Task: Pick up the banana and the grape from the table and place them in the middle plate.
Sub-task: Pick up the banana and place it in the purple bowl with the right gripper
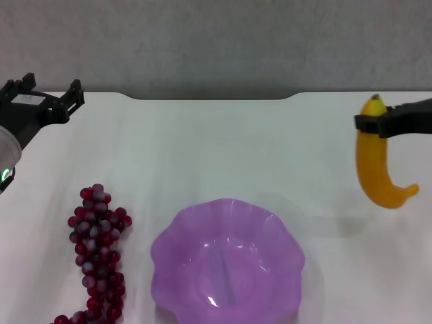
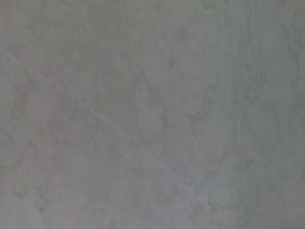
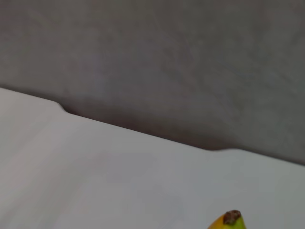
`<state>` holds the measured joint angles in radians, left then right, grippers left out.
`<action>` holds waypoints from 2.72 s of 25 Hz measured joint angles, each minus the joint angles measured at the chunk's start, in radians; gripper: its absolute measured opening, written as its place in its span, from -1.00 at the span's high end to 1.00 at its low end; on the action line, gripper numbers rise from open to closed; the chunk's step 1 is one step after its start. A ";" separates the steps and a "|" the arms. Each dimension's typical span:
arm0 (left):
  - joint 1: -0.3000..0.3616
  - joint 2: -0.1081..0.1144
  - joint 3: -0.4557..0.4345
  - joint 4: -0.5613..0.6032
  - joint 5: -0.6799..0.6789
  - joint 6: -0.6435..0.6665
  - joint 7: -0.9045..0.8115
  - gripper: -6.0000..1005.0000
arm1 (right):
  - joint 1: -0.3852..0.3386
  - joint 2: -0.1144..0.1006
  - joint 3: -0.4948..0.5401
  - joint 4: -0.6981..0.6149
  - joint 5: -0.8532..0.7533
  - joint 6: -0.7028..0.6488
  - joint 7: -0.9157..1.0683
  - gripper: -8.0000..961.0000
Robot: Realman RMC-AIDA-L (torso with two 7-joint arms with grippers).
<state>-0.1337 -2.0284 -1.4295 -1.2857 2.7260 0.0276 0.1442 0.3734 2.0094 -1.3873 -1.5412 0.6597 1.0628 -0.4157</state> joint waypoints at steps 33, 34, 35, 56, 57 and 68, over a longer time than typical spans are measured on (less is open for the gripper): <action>-0.011 0.001 -0.008 0.003 -0.002 -0.003 0.000 -0.64 | 0.209 0.003 -0.487 -0.018 0.014 -0.017 0.095 0.02; -0.011 0.001 -0.008 0.000 -0.002 -0.003 0.000 -0.64 | 0.212 0.003 -0.495 -0.011 0.015 -0.017 0.098 0.02; -0.011 0.000 -0.008 -0.001 -0.003 -0.003 0.000 -0.64 | 0.216 0.003 -0.502 -0.003 0.016 -0.018 0.100 0.02; -0.026 0.000 -0.004 -0.001 -0.005 -0.005 0.000 -0.64 | 0.370 0.007 -0.637 0.322 0.170 -0.096 0.094 0.02; -0.026 0.000 -0.004 -0.001 -0.005 -0.005 0.000 -0.64 | 0.371 0.007 -0.637 0.331 0.172 -0.100 0.094 0.02; -0.027 0.001 -0.004 0.000 -0.001 -0.007 0.000 -0.64 | 0.379 0.006 -0.638 0.342 0.173 -0.090 0.055 -0.07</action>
<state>-0.1603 -2.0279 -1.4336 -1.2859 2.7251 0.0205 0.1442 0.7521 2.0150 -2.0249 -1.1996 0.8323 0.9729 -0.3608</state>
